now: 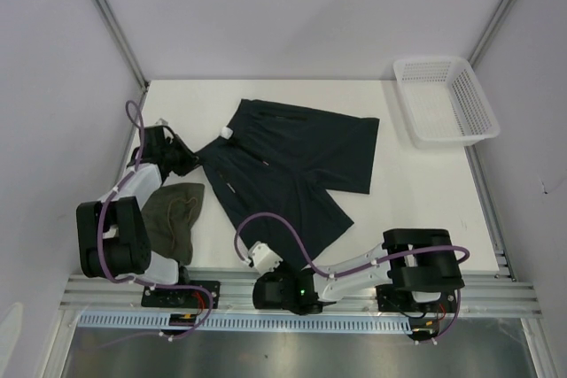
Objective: Fold and stack the shorts
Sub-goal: Flatten the shorts out
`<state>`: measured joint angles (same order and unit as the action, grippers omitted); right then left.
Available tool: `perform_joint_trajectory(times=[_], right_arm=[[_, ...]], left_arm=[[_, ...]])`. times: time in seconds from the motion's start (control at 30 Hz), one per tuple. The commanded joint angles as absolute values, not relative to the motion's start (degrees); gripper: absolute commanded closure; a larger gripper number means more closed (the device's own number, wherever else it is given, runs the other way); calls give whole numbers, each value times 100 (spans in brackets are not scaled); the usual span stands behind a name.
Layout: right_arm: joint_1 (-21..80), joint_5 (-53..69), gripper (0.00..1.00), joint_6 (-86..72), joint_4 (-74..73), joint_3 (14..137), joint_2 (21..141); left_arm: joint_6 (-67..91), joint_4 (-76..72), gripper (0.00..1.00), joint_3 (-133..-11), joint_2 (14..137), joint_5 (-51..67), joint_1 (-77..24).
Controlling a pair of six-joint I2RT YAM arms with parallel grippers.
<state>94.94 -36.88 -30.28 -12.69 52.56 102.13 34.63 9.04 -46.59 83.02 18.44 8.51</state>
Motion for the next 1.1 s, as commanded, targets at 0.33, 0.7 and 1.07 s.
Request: perform_joint_trajectory(times=[0.33,0.7,1.07], right_arm=[[10635,-3577,100,-2663,-2478,6381,10652],[10714,-3410,73,-2522,-2286,6267,10547],[9020,-1856,34,-2347,-1160,5353,8151]], left_arm=[[3718,922,100,-5430,8753,2505,1283],[3762,1222,100,-5687,8790,2672,1371],[3674,1319,100,-5318,8263,2461,1441]])
